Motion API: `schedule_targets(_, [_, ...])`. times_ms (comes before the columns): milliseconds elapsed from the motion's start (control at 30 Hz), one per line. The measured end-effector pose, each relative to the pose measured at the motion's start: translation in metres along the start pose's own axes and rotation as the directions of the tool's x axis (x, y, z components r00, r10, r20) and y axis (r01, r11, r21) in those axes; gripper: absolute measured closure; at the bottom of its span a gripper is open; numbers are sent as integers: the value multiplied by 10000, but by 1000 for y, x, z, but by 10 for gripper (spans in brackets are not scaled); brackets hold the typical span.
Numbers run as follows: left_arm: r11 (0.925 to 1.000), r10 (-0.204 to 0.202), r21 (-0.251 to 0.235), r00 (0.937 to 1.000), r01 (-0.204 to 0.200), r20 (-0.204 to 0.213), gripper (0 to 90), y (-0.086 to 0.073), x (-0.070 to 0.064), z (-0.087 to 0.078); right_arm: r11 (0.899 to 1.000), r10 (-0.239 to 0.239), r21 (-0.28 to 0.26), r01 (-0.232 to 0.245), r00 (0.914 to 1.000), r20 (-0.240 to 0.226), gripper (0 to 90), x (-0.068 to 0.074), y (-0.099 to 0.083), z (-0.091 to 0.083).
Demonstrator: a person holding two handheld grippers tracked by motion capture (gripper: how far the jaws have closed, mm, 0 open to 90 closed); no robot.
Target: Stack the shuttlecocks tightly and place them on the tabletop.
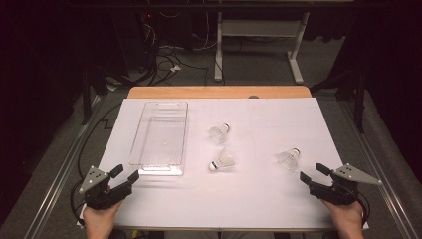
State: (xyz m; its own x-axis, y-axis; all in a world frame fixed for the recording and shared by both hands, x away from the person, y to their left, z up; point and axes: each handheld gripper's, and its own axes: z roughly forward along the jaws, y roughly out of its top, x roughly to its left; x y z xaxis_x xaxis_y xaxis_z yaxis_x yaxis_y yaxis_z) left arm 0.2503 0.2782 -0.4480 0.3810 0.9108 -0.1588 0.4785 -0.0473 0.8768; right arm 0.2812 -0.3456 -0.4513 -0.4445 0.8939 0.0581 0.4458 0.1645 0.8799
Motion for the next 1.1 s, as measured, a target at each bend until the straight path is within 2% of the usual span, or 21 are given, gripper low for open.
schedule_targets(633, [10000,-1,-5,9999,1,160,363,2,-5,-3,9999,-77,99,78,9999,-66,284,1,0,1])
schedule_targets(900, [10000,87,-39,9993,-86,359,365,9,-13,-5,9999,-108,127,109,9999,-59,284,2,0,1])
schedule_targets(1100, [9993,373,-44,9970,-371,675,367,15,-24,-4,9999,-95,137,96,9999,-46,284,2,0,1])
